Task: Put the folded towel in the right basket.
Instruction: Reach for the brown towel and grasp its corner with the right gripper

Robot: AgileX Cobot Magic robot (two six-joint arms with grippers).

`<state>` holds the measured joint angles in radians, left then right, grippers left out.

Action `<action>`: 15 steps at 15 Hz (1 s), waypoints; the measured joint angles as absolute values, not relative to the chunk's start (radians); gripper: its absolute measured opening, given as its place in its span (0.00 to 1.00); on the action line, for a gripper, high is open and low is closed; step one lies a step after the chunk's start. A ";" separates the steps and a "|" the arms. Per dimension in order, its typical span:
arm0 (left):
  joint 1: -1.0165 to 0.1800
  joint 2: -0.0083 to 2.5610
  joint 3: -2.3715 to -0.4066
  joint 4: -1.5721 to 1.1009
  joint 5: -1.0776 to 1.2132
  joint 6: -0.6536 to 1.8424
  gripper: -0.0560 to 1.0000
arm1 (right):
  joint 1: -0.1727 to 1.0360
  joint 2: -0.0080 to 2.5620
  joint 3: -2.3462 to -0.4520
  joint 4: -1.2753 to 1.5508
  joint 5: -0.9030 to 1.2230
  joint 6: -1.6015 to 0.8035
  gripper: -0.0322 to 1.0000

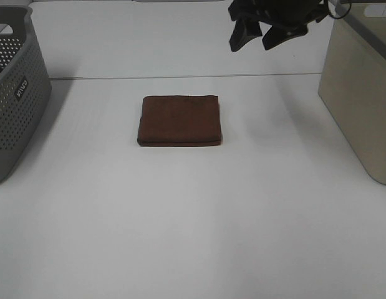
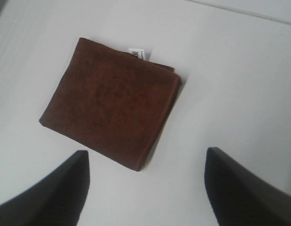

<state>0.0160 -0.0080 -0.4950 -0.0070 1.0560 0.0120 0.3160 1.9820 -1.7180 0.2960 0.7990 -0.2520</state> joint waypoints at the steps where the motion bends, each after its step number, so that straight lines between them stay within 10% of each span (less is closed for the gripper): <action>1: 0.016 -0.008 -0.495 -0.007 1.056 0.012 0.98 | 0.316 2.032 -1.749 0.337 0.825 -0.252 0.67; 15: 0.016 -0.008 -0.495 -0.007 1.056 0.012 0.98 | 0.284 2.575 -2.152 0.510 1.036 -0.246 0.67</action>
